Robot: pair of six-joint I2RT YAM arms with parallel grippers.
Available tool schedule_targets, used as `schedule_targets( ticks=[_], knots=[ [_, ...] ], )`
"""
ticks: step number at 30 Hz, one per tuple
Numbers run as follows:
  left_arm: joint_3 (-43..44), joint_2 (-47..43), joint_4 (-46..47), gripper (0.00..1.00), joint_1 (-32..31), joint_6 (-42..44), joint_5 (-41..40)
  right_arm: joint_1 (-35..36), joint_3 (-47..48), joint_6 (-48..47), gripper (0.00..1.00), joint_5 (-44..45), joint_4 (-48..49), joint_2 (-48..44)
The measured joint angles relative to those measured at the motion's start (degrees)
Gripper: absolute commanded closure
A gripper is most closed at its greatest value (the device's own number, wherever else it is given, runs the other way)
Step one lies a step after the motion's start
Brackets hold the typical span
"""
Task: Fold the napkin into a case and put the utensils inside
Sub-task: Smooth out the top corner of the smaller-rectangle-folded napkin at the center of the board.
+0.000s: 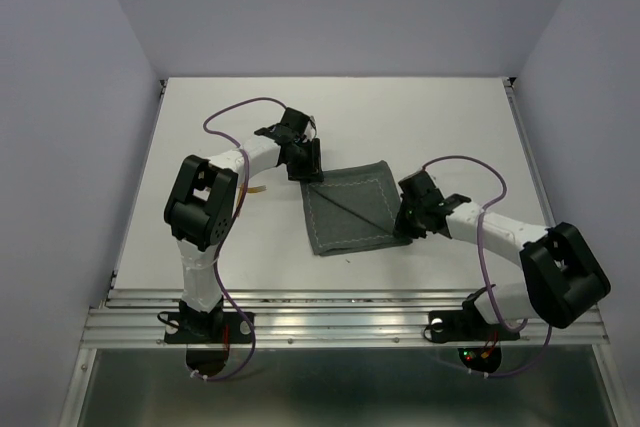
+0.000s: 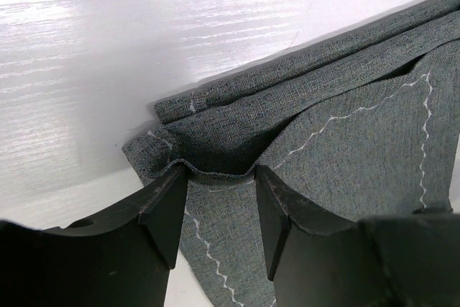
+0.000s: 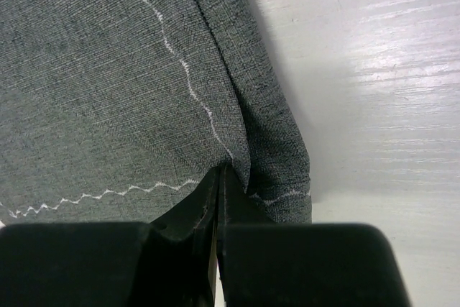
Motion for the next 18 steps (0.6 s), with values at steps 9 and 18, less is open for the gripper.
schedule_targets(
  ticks=[9, 18],
  knots=[
    [1.1, 0.0, -0.5, 0.47, 0.0, 0.4, 0.0, 0.3, 1.3, 0.1, 0.98, 3.7, -4.4, -9.5],
    [1.3, 0.0, -0.8, 0.47, 0.0, 0.7, -0.2, 0.3, 0.4, 0.6, 0.99, 6.4, -4.4, -3.6]
  ],
)
